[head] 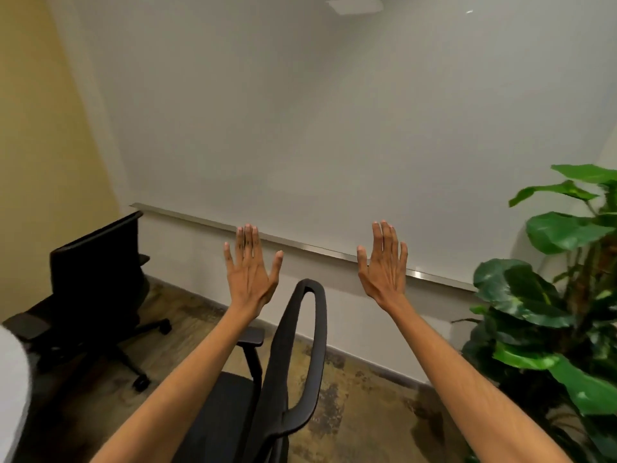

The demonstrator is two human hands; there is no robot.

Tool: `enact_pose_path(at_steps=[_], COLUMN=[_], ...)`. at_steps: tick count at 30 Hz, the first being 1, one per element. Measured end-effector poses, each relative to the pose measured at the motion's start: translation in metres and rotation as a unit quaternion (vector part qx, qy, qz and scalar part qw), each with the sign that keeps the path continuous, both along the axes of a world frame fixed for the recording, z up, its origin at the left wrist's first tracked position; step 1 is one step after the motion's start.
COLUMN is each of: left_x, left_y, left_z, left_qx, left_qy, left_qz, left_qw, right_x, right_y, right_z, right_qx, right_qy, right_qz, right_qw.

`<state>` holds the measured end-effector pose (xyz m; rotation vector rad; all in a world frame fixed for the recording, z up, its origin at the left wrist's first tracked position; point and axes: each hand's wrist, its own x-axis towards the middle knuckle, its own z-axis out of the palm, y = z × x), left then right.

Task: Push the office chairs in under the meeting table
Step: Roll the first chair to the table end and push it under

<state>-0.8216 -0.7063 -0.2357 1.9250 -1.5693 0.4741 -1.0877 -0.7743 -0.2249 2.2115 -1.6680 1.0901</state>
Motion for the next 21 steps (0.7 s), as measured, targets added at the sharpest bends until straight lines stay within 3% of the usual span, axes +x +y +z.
enact_pose_path(at_steps=[6,12,17,21], left_x=[-0.033,-0.094,-0.156,-0.162], left_y=[-0.037,-0.03,0.007,0.019], left_z=[-0.032,-0.058,-0.094,-0.099], left_qx=[0.047,0.087,0.098,0.22], left_qy=[0.041,0.065,0.083,0.09], left_qz=[0.055,0.054,0.08,0.157], left_qw=[0.997,0.993,0.989,0.959], right_x=[0.031,0.029,0.018,0.03], right_y=[-0.07,-0.088,-0.103,-0.109], right_z=[-0.038,-0.08,-0.1,-0.095], right_qx=[0.047,0.115,0.127,0.101], right_qy=[0.056,0.165,0.269,0.301], right_qz=[0.18,0.365,0.44,0.466], right_qw=[0.981,0.909,0.847,0.826])
